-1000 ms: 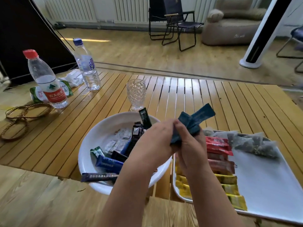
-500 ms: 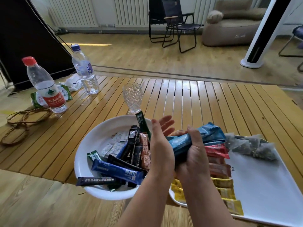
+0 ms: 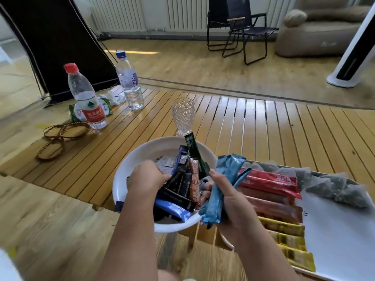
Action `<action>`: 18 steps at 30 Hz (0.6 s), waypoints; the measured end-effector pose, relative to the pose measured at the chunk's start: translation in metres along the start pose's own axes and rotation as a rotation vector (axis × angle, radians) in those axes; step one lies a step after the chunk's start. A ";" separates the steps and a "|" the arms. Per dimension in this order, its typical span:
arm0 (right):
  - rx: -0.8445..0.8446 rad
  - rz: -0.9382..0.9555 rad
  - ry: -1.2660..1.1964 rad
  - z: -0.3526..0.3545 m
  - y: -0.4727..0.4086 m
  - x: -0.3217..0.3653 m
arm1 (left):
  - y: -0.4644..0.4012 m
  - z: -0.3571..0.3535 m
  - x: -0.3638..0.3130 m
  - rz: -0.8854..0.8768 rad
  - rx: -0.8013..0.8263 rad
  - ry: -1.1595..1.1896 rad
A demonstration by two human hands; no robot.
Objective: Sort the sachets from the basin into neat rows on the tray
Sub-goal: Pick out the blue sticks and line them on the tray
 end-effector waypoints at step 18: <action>-0.043 0.000 -0.217 0.005 0.000 0.005 | 0.009 0.012 -0.033 -0.082 -0.243 0.325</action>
Point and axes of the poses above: each hand's wrist, its own y-axis away from the middle knuckle, its own z-axis out of the back of the hand, x = y × z, the point moved 7 cm from there along -y, towards the middle knuckle, and after that the axes turned 9 degrees about -y, right-handed, at the moved point
